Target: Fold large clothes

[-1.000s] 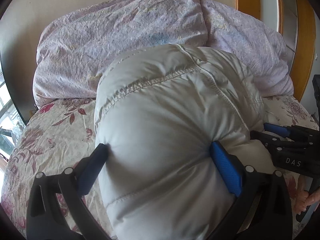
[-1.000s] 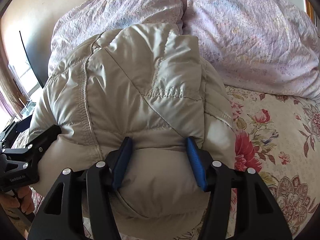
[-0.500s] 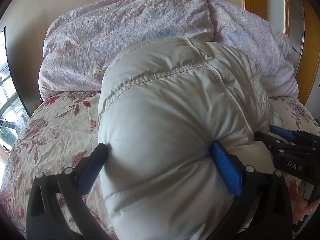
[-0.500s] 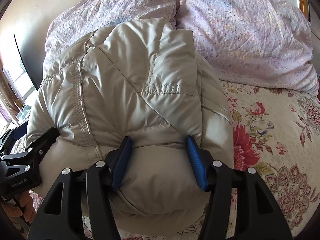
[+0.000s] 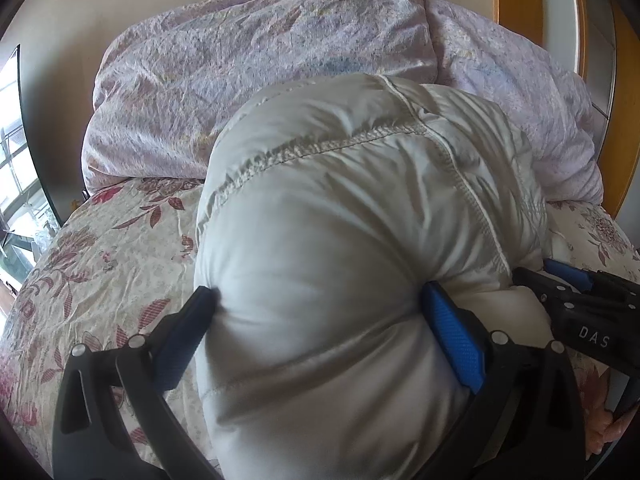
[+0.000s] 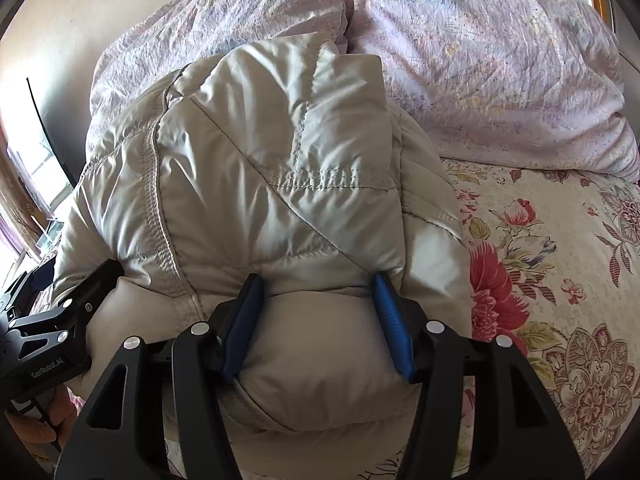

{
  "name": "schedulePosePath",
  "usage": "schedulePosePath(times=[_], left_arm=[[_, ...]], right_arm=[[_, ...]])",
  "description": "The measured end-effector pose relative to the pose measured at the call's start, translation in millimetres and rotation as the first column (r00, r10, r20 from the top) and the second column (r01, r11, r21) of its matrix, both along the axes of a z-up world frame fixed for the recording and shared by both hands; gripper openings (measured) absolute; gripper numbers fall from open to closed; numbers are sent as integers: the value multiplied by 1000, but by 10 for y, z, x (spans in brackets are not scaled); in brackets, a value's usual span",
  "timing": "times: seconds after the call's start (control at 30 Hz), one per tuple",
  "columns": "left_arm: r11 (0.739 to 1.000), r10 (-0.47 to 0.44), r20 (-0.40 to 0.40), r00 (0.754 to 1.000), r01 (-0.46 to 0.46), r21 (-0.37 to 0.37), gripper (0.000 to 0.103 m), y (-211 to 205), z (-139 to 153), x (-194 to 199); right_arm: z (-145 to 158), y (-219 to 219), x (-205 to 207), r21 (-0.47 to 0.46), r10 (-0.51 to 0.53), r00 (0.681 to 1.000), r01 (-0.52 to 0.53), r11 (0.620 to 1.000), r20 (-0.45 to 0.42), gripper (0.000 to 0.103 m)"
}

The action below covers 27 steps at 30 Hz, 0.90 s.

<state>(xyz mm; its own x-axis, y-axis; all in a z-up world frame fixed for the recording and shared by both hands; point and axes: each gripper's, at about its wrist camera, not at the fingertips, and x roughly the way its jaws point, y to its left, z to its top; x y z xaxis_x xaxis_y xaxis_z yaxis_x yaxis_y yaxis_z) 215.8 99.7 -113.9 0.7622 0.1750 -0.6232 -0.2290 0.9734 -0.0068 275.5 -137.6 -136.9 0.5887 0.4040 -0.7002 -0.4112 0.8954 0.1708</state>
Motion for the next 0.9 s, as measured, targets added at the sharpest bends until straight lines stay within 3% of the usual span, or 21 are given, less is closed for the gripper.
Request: schedulePosePath(times=[0.2,0.3,0.4,0.5,0.57,0.67,0.8,0.9], left_arm=[[999,-14,1,1000,14,-44,101,23,202,-294],[998,-31,-1,1000,31,-55,101,18,137,-351],[992,-18,-5,1000,18,-125,101,72,32,-296],[992,-6,-13,1000,5,-130,101,69,71,-354],[990,-5,-9,1000,4,-139,101,79,111,-424],[987,5,-9,1000,-7,-160,101,90,165,-545],[988,-1,-24,1000,-3,-155,101,51,234,-694],[989,-15,-13,1000,12,-145,101,-11,276,-845]], right_arm=[[220,-231,-125,75,-8,998,12,997,-55,58],[128,-300,-189,74,-2,998,7,997,-67,58],[-43,-290,-133,93,1,996,7,996,-84,60],[28,-294,-123,89,-3,995,13,996,-102,61],[87,-349,-180,94,-14,995,24,995,-97,67],[159,-438,-294,120,-40,994,53,991,-106,87],[240,-502,-495,97,-57,995,65,993,-85,99],[301,-586,-642,78,-95,993,101,992,-75,102]])
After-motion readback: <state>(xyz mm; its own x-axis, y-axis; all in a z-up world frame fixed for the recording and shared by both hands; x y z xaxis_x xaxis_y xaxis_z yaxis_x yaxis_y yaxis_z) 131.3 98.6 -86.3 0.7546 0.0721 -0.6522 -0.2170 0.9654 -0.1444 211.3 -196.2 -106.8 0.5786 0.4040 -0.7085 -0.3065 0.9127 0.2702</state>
